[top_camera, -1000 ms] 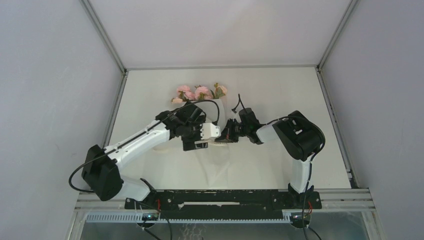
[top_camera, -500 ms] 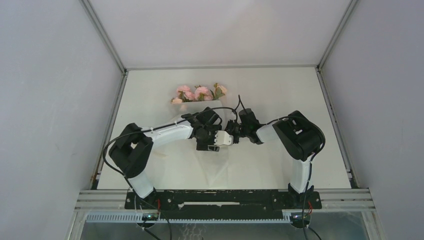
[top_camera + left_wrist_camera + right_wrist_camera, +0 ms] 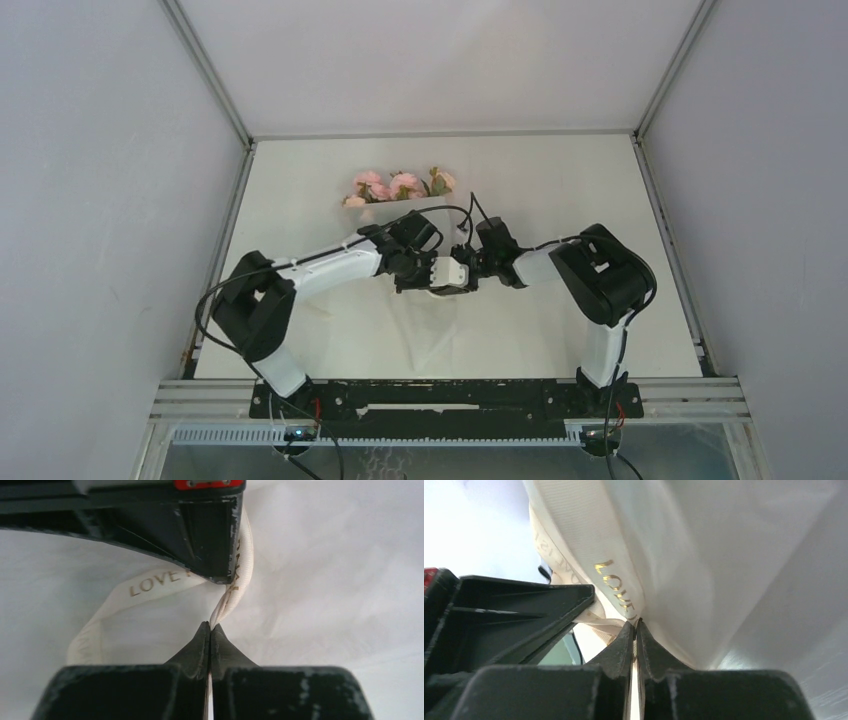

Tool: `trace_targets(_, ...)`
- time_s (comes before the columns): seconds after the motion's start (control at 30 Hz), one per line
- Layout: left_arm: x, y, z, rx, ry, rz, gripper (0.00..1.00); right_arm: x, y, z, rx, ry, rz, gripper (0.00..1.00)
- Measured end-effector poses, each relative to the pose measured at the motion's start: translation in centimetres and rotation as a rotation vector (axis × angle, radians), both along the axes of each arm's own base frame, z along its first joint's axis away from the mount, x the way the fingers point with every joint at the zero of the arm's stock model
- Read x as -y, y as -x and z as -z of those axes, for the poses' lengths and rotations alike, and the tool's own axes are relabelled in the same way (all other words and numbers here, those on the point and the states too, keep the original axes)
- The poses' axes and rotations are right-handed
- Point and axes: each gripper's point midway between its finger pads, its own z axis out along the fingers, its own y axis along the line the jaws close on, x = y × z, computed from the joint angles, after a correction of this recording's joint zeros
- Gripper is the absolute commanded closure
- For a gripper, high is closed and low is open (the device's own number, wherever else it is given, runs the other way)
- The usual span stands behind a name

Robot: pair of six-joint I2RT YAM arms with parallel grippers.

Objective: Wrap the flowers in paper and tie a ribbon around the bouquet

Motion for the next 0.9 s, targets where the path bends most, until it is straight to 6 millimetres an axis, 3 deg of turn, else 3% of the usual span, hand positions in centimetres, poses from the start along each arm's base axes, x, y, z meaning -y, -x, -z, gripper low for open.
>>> trace_targets(0.2, 0.9, 1.1, -3.8, -0.053, 0.145, -0.054, 1.00, 0.2, 1.8, -1.4, 0.030, -0.029, -0.115, 0.73)
trace_targets(0.3, 1.2, 0.6, -4.5, -0.090, 0.192, -0.111, 1.00, 0.6, 2.2, -1.4, 0.023, -0.021, -0.149, 0.69)
trace_targets(0.43, 1.1, -0.6, -3.7, -0.160, 0.227, -0.221, 1.00, 0.9, 2.1, -1.5, 0.032, -0.009, -0.172, 0.62)
trace_targets(0.6, 0.5, -1.8, -0.9, -0.251, 0.227, -0.356, 1.00, 2.5, 1.7, -1.3, 0.025, 0.030, -0.152, 0.56)
trace_targets(0.77, 0.5, -3.1, 0.2, -0.283, 0.233, -0.442, 1.00, 4.0, 1.2, -1.1, 0.005, 0.078, -0.108, 0.56)
trace_targets(0.9, 1.1, -3.3, 0.0, -0.298, 0.264, -0.448, 1.00, 5.1, 0.2, -0.9, 0.001, 0.109, -0.058, 0.65)
